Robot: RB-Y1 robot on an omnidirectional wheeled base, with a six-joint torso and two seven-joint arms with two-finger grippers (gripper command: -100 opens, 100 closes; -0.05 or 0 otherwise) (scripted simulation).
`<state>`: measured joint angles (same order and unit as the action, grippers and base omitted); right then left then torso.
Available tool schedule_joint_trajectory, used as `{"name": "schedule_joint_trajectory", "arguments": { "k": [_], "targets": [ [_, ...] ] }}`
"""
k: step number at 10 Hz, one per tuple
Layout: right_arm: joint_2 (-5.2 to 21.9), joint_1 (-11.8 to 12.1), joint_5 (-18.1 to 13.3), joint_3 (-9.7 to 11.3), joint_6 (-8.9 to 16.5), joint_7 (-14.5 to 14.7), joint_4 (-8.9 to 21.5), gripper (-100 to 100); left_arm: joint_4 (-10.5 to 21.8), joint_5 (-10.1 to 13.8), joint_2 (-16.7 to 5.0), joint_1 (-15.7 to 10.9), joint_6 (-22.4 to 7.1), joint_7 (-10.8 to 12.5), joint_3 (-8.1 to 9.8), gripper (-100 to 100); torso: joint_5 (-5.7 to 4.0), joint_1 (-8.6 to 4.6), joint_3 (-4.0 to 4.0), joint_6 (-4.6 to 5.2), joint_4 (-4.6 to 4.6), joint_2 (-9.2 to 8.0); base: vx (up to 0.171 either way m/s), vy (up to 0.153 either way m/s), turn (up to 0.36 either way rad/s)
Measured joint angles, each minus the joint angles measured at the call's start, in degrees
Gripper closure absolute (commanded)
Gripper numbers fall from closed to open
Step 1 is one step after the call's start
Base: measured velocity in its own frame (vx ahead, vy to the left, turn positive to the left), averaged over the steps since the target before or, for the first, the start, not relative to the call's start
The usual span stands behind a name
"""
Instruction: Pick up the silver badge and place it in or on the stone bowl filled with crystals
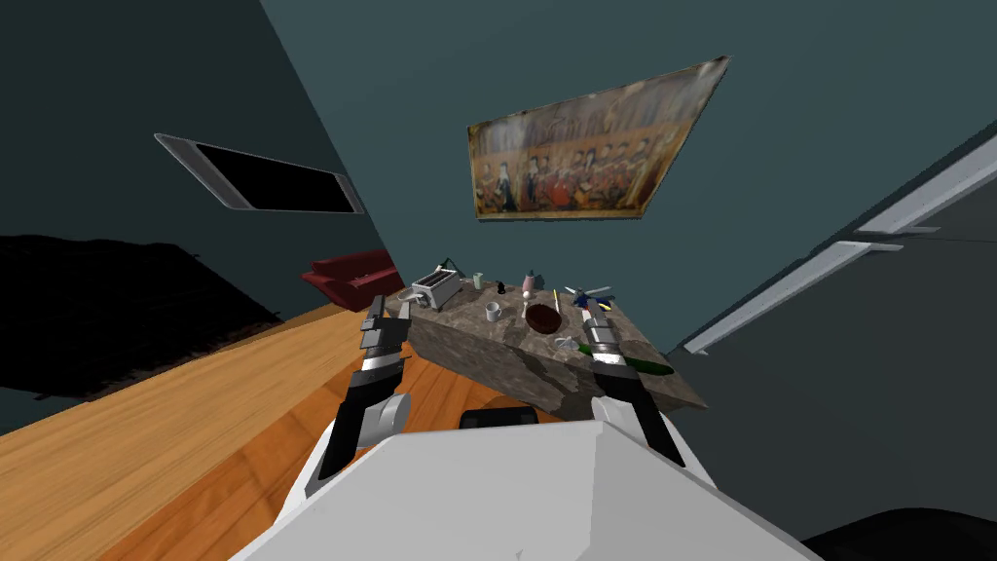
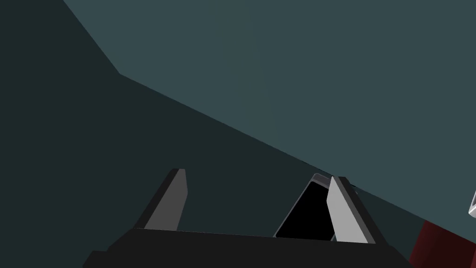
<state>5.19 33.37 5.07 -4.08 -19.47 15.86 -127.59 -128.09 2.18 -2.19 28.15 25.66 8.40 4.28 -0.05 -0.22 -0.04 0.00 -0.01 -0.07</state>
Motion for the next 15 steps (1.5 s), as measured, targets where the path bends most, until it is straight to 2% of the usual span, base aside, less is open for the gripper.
{"name": "schedule_joint_trajectory", "arguments": {
  "k": [2, 3, 7, 8, 12, 15],
  "targets": [
    [1.9, 1.9, 1.0, -0.3, 1.4, 2.4, -0.4, -100, 0.0, 0.0, 0.0, 0.0, 0.0, 0.0, 0.0, 0, 0.02, 0.1, 0.01, -0.01, 0.0, 0.01, -0.019, -0.025, 0.205],
    [3.4, 3.9, 1.9, -0.3, 2.3, 4.1, -0.7, -100, 0.0, 0.0, 0.0, 0.0, 0.0, 0.0, 0.0, 0, 0.02, 0.09, -0.01, -0.01, 0.0, -0.01, -0.019, -0.025, 0.11],
    [8.4, 9.0, 5.1, -1.4, 5.3, 10.2, -0.7, -100, 0.0, 0.0, 0.0, 0.0, 0.0, 0.0, 0.0, 0, 0.02, 0.08, -0.02, 0.03, -0.01, -0.03, -0.029, -0.024, 0.202],
    [10.1, 10.3, 6.3, -2.1, 6.8, 11.8, -1.4, -100, 0.0, 0.0, 0.0, 0.0, 0.0, 0.0, 0.0, 0, 0.03, 0.1, -0.02, -0.01, -0.01, -0.03, -0.023, -0.017, 0.119],
    [15.3, 15.9, 9.5, -3.3, 8.9, 17.2, -1.4, -100, 0.0, 0.0, 0.0, 0.0, 0.0, 0.0, 0.0, 0, 0.03, 0.12, -0.01, -0.02, -0.01, -0.02, -0.029, -0.016, 0.174],
    [18.4, 19.9, 11.8, -4.1, 11.9, 21.6, -2.6, -100, 0.0, 0.0, 0.0, 0.0, 0.0, 0.0, 0.01, 0, 0.02, 0.1, 0.0, 0.03, -0.01, 0.01, -0.026, -0.022, 0.204]
  ]
}}
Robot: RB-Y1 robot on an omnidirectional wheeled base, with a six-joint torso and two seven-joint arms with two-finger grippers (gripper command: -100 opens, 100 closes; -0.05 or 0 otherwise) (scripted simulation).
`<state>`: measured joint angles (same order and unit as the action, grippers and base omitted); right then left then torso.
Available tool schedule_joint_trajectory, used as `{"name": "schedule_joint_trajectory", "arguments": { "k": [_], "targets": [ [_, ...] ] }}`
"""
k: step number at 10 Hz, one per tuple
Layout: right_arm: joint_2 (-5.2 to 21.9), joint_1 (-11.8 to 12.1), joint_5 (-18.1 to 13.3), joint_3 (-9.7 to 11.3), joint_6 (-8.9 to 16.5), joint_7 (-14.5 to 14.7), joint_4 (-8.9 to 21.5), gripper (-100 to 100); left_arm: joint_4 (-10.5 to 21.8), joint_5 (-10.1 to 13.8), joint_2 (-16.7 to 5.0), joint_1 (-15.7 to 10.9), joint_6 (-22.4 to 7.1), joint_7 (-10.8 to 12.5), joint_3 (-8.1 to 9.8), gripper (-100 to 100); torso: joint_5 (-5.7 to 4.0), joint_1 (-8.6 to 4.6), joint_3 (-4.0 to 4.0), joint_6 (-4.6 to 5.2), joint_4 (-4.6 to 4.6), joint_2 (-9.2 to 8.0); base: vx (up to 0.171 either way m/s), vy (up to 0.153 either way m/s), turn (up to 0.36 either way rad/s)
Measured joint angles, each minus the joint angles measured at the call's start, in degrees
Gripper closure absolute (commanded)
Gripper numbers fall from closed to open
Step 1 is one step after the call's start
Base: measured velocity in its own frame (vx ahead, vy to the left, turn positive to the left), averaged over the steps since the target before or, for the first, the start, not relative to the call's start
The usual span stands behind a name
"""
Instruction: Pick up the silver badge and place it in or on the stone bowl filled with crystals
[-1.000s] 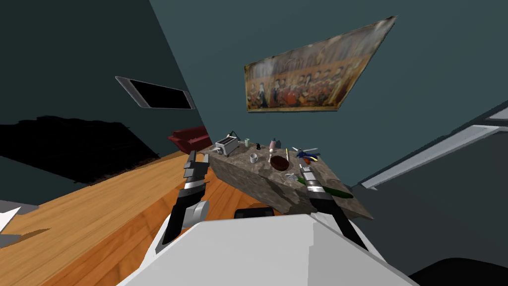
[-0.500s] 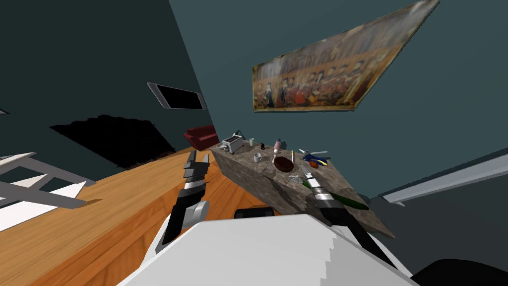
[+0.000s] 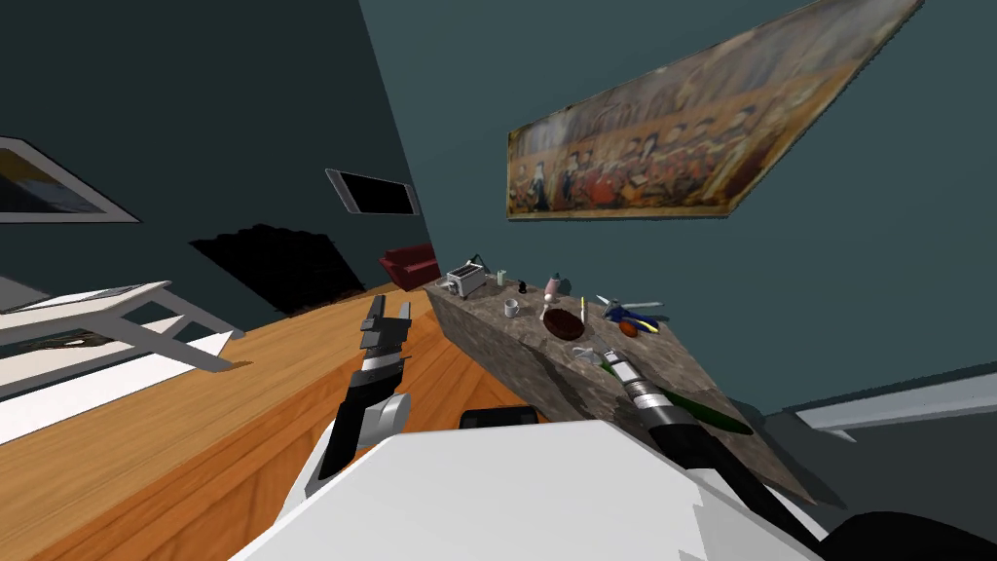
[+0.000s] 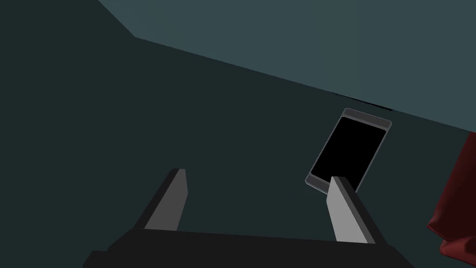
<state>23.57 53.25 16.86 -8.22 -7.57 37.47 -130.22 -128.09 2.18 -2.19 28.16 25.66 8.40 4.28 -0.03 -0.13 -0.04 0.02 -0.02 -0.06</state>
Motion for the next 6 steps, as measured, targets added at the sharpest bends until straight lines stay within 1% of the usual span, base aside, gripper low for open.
{"name": "schedule_joint_trajectory", "arguments": {
  "k": [1, 2, 3, 5, 6],
  "targets": [
    [1.7, 1.5, 1.3, -0.6, 0.7, 1.5, 0.1, -100, 0.0, 0.0, 0.0, 0.0, 0.0, 0.0, -0.01, 0, 0.0, -0.01, 0.01, -0.05, 0.0, 0.01, -0.02, -0.024, 0.113],
    [2.5, 2.9, 1.8, -0.7, 1.0, 3.0, 0.3, -100, 0.0, 0.0, 0.0, 0.0, 0.0, 0.0, 0.0, 0, 0.0, -0.01, 0.01, 0.02, 0.0, 0.02, -0.025, -0.021, 0.234],
    [4.6, 4.5, 3.3, -1.5, 1.4, 4.4, 0.6, -100, 0.0, 0.0, 0.0, 0.0, 0.0, 0.0, 0.0, 0, 0.0, -0.03, 0.01, -0.04, 0.01, 0.02, -0.022, -0.025, 0.121],
    [6.8, 7.5, 5.0, -2.1, 3.2, 7.5, -0.1, -100, 0.0, 0.0, 0.0, 0.0, 0.0, 0.0, 0.0, 0, -0.01, -0.04, 0.01, -0.03, 0.0, 0.02, -0.022, -0.029, 0.175],
    [7.7, 9.0, 5.7, -2.4, 3.8, 9.0, -0.2, -100, 0.0, 0.0, 0.0, 0.0, 0.0, 0.0, 0.0, 0, -0.01, -0.03, 0.02, 0.01, 0.01, 0.04, -0.022, -0.023, 0.248]
  ]
}}
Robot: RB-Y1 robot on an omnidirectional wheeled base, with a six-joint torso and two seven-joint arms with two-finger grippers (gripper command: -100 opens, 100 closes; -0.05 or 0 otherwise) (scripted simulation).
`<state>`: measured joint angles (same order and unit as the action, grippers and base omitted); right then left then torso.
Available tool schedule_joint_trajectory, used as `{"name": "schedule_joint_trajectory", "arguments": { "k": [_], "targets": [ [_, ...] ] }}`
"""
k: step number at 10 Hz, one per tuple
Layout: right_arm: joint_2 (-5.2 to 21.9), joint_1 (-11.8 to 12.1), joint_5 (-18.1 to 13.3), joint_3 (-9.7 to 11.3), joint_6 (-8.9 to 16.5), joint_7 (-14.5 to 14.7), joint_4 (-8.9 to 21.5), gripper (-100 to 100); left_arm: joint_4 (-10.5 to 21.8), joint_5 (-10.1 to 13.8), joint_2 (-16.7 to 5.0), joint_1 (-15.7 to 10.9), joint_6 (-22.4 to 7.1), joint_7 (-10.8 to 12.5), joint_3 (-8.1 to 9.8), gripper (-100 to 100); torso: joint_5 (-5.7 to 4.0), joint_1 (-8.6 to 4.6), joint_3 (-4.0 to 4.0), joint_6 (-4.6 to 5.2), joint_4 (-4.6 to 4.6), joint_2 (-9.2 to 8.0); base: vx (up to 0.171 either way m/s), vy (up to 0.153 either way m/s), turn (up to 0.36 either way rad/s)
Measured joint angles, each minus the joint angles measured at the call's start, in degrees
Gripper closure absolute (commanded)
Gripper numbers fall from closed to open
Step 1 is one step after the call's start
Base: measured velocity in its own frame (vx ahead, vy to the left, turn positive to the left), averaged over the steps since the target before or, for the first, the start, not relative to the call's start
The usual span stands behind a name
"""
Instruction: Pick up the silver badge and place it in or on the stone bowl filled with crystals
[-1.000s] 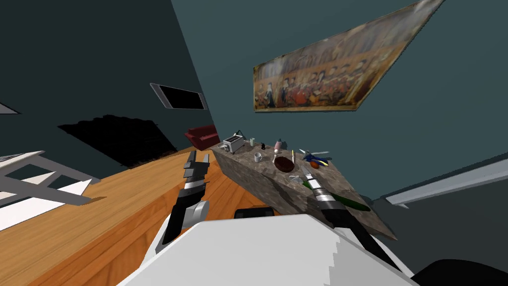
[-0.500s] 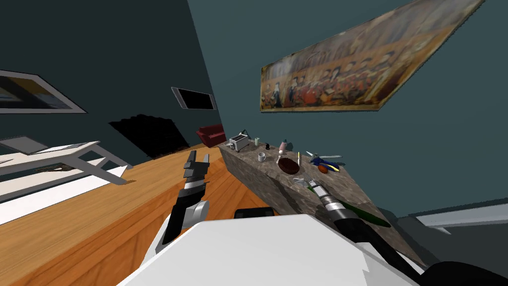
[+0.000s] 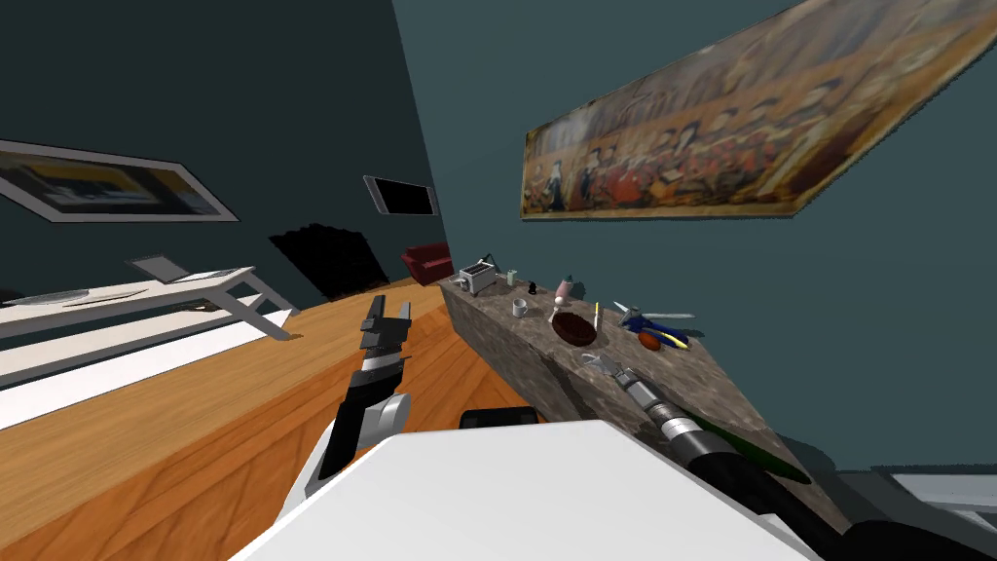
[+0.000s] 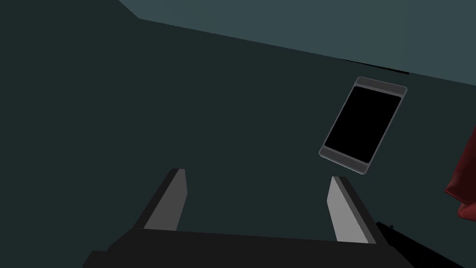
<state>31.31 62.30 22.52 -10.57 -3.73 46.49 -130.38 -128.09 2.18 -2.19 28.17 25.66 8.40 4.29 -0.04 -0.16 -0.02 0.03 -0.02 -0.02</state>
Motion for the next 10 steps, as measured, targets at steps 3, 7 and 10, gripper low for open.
{"name": "schedule_joint_trajectory", "arguments": {
  "k": [3, 7, 10],
  "targets": [
    [4.6, 4.8, 3.6, -1.8, 1.9, 4.5, 0.0, -100, 0.0, 0.0, 0.0, 0.0, 0.0, 0.0, 0.0, 0, 0.01, 0.01, 0.03, -0.04, 0.01, 0.06, -0.01, -0.021, 0.169],
    [9.6, 11.0, 7.9, -4.3, 5.3, 10.5, -0.9, -100, 0.0, 0.0, 0.0, 0.0, 0.0, 0.0, 0.0, 0, 0.01, 0.02, 0.05, -0.03, 0.02, 0.08, -0.009, -0.019, 0.181],
    [13.1, 15.9, 11.0, -6.1, 7.0, 14.8, -1.2, -100, 0.0, 0.0, 0.0, 0.0, 0.0, 0.0, 0.01, 0, 0.0, 0.03, 0.06, 0.02, 0.02, 0.11, -0.003, -0.016, 0.195]
  ]
}}
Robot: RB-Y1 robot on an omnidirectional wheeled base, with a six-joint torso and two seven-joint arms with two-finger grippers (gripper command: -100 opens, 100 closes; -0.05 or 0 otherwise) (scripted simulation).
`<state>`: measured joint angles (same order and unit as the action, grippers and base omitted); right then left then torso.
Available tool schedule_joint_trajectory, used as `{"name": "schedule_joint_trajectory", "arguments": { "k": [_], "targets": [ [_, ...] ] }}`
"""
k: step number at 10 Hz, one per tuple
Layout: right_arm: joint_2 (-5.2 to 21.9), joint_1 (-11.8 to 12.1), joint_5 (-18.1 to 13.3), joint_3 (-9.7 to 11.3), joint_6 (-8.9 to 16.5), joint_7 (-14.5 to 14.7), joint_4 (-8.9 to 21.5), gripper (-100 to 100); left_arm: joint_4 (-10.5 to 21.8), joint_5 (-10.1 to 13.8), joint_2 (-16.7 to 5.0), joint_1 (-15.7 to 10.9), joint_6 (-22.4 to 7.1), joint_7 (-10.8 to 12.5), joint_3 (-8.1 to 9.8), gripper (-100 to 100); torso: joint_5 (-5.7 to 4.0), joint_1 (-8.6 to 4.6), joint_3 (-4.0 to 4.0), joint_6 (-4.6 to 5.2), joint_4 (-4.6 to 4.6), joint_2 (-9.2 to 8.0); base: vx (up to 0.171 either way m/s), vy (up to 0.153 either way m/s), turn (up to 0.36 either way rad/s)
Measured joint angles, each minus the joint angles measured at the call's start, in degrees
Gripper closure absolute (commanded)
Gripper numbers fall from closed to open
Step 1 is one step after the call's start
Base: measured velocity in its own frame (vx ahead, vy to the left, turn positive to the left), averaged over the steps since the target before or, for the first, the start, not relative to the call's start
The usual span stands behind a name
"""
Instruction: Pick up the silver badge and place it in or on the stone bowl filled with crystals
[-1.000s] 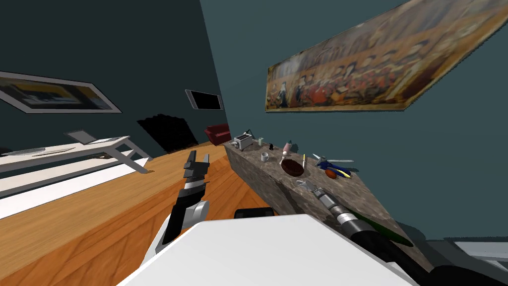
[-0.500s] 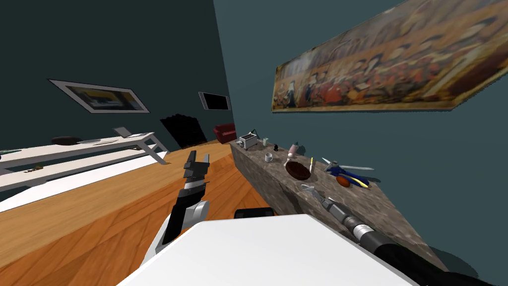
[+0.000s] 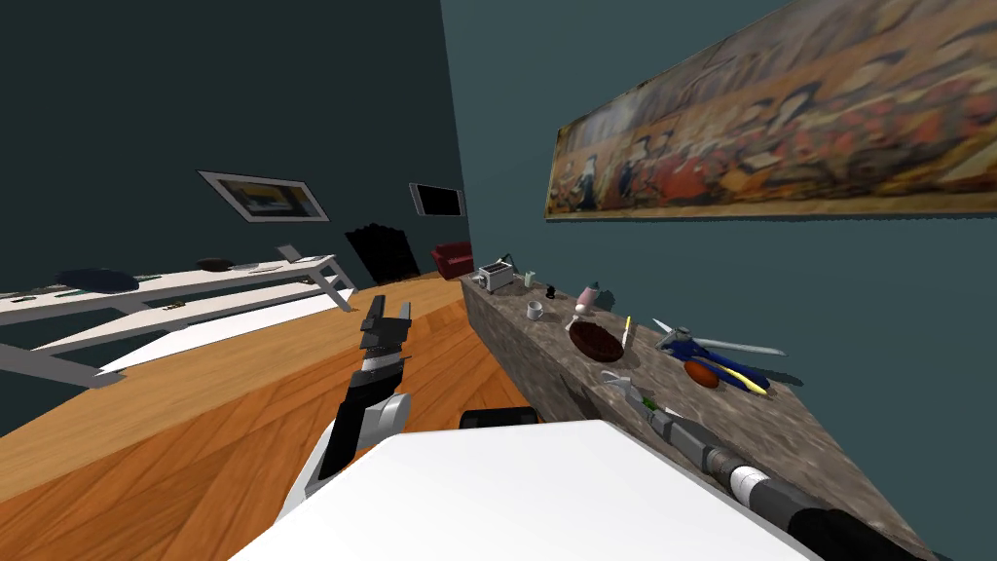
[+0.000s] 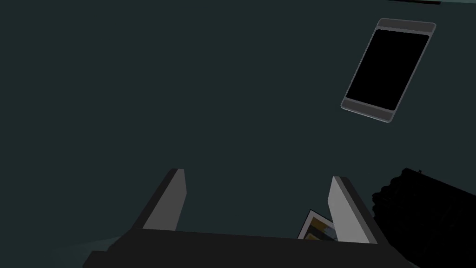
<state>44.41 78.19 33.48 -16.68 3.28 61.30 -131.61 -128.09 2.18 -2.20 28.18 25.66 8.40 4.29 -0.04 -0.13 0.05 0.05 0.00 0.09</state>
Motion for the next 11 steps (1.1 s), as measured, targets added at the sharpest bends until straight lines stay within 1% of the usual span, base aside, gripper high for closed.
{"name": "schedule_joint_trajectory", "arguments": {
  "k": [1, 2, 3, 4, 6, 7, 8, 9, 10, 11],
  "targets": [
    [1.6, 1.8, 1.5, -0.9, 0.9, 1.5, -0.3, -100, 0.0, 0.0, 0.0, 0.0, 0.0, 0.0, -0.01, 0, 0.0, 0.0, 0.01, -0.05, 0.01, 0.01, -0.002, -0.019, 0.12],
    [2.4, 3.2, 2.2, -1.2, 1.3, 2.9, -0.2, -100, 0.0, 0.0, 0.0, 0.0, 0.0, 0.0, 0.0, 0, -0.01, 0.0, 0.0, 0.0, 0.0, 0.01, 0.003, -0.016, 0.203],
    [4.4, 4.7, 3.9, -2.0, 1.7, 4.3, 0.4, -100, 0.0, 0.0, 0.0, 0.0, 0.0, 0.0, 0.0, 0, 0.0, -0.02, 0.02, -0.05, 0.01, 0.04, 0.004, -0.02, 0.115],
    [5.3, 6.0, 4.7, -2.5, 2.1, 5.5, 0.3, -100, 0.0, 0.0, 0.0, 0.0, 0.0, 0.0, 0.0, 0, -0.01, -0.01, 0.02, 0.0, 0.01, 0.04, 0.005, -0.017, 0.234],
    [7.1, 8.6, 6.9, -4.0, 4.0, 8.3, -0.3, -100, 0.0, 0.0, 0.0, 0.0, 0.0, 0.0, 0.0, 0, -0.01, -0.01, 0.03, 0.01, 0.01, 0.05, 0.007, -0.019, 0.151],
    [8.6, 10.6, 8.4, -5.1, 4.5, 9.7, -0.5, -100, 0.0, 0.0, 0.0, 0.0, 0.0, 0.0, 0.0, 0, 0.0, -0.01, 0.04, -0.04, 0.02, 0.07, 0.006, -0.02, 0.11],
    [9.3, 12.0, 9.2, -5.8, 4.9, 10.8, -0.7, -100, 0.0, 0.0, 0.0, 0.0, 0.0, 0.0, 0.0, 0, -0.01, 0.0, 0.04, 0.01, 0.01, 0.06, 0.005, -0.018, 0.243],
    [10.8, 13.6, 10.8, -6.7, 5.7, 12.2, -0.7, -100, 0.0, 0.0, 0.0, 0.0, 0.0, 0.0, 0.0, 0, -0.01, -0.01, 0.05, -0.05, 0.02, 0.08, 0.006, -0.021, 0.1],
    [11.6, 15.1, 11.7, -7.3, 5.9, 13.3, -0.6, -100, 0.0, 0.0, 0.0, 0.0, 0.0, 0.0, 0.0, 0, -0.01, 0.0, 0.04, 0.02, 0.01, 0.07, 0.007, -0.02, 0.183],
    [12.5, 16.5, 12.9, -8.1, 6.9, 14.8, -1.0, -100, 0.0, 0.0, 0.0, 0.0, 0.0, 0.0, 0.0, 0, -0.01, -0.01, 0.04, -0.03, 0.01, 0.08, 0.009, -0.027, 0.294]
  ]
}}
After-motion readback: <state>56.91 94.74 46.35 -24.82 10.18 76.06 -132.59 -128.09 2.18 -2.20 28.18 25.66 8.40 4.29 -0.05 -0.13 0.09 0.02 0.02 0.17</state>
